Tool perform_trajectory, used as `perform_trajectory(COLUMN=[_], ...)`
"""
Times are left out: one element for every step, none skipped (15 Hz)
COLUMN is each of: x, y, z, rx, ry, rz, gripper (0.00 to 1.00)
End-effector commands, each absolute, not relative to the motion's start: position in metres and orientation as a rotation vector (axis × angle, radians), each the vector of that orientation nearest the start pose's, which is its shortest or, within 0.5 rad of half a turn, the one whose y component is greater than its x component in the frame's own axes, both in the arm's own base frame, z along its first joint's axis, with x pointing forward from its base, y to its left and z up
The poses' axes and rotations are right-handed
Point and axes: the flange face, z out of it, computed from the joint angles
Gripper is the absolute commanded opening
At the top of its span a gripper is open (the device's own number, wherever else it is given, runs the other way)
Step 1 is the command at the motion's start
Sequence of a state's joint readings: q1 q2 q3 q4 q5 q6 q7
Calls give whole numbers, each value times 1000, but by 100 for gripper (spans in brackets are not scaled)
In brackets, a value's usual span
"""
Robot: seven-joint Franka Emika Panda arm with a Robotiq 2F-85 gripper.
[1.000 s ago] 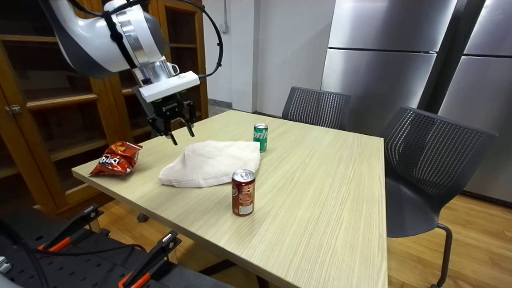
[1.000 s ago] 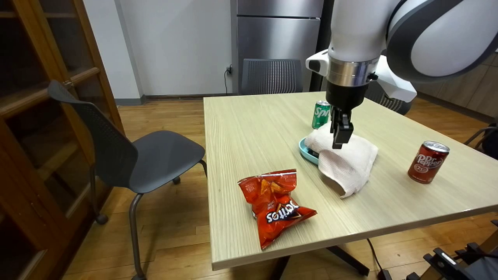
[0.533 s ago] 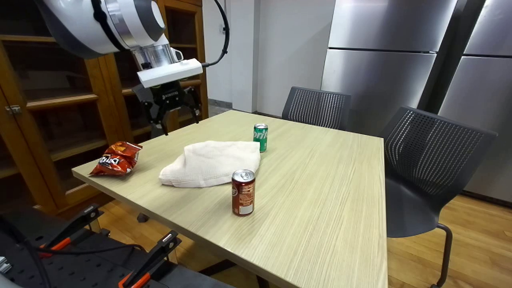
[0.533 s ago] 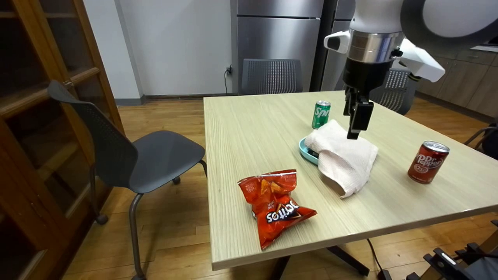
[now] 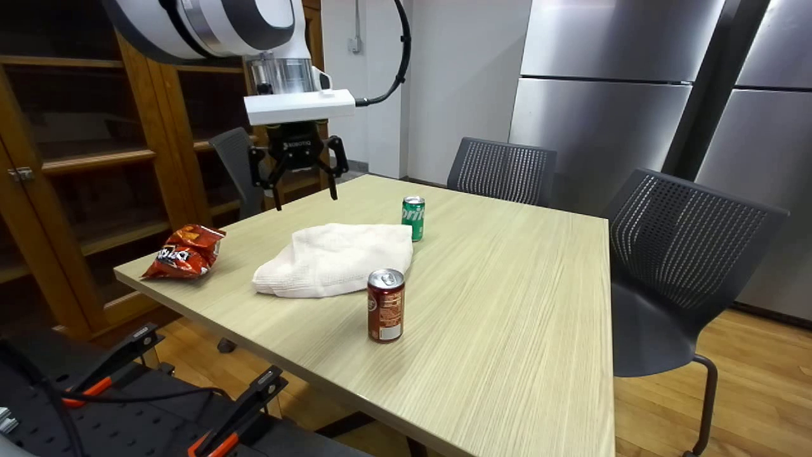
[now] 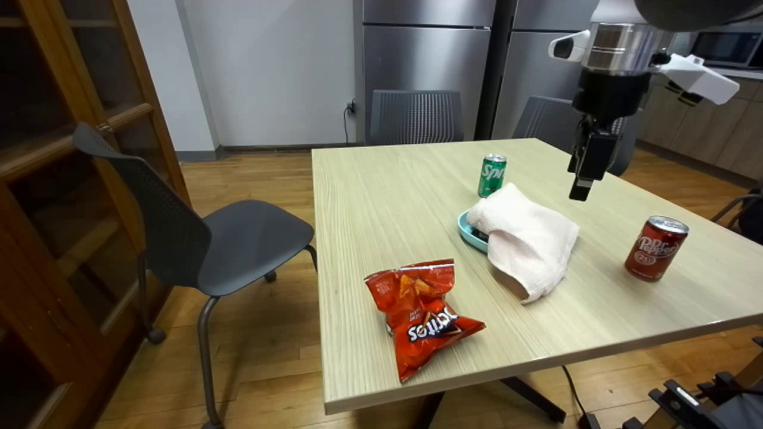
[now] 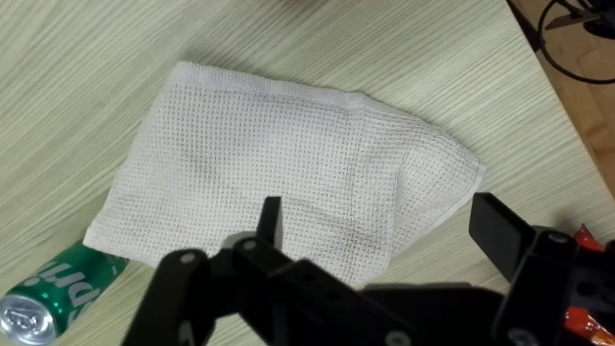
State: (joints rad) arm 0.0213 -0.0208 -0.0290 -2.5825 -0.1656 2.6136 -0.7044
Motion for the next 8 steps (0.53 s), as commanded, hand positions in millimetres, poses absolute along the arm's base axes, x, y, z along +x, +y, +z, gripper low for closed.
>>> perform_trajectory(x=[436,435,433,433,432,442,441,440], y=[-26,-32,-39,-44,-49,-42,-46,-48], z=[287,289,290,292,292,283,284,284], rx=[-2928,-2928,-2943,-2955,-2965,-2966,-2971,-2973], ry=[-1190,-1157,-1117,-1091,-1088,-1102,-1087,-1080], rz=[-54,-57,-60,-58,-48,-52,-53,-53], gripper=[100,100,100,100,100,100,100,100])
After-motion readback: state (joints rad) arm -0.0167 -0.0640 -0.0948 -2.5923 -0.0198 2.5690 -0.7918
